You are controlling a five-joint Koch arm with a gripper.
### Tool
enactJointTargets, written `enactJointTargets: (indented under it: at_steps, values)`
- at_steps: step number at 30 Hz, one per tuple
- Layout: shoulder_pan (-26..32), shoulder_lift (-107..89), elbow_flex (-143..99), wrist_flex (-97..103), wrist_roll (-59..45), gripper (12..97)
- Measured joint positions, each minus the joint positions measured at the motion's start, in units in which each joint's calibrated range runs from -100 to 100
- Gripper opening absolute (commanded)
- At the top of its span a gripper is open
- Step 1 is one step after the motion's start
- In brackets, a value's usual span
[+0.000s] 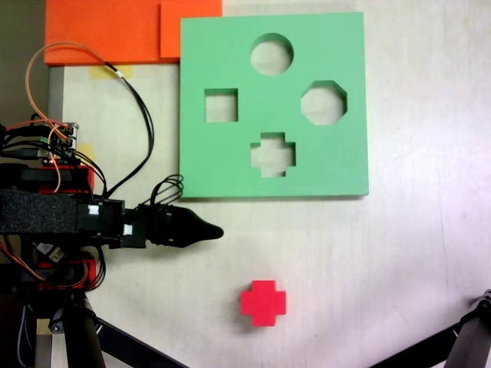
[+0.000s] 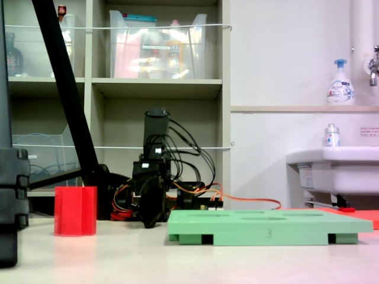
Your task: Put the cross columnar block into the corresponding hole
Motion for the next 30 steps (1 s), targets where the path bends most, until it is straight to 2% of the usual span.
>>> enactJointTargets:
  at_steps: [30]
  values:
    - [-0.8,0.0,0.0,0.0,2.1,49.4]
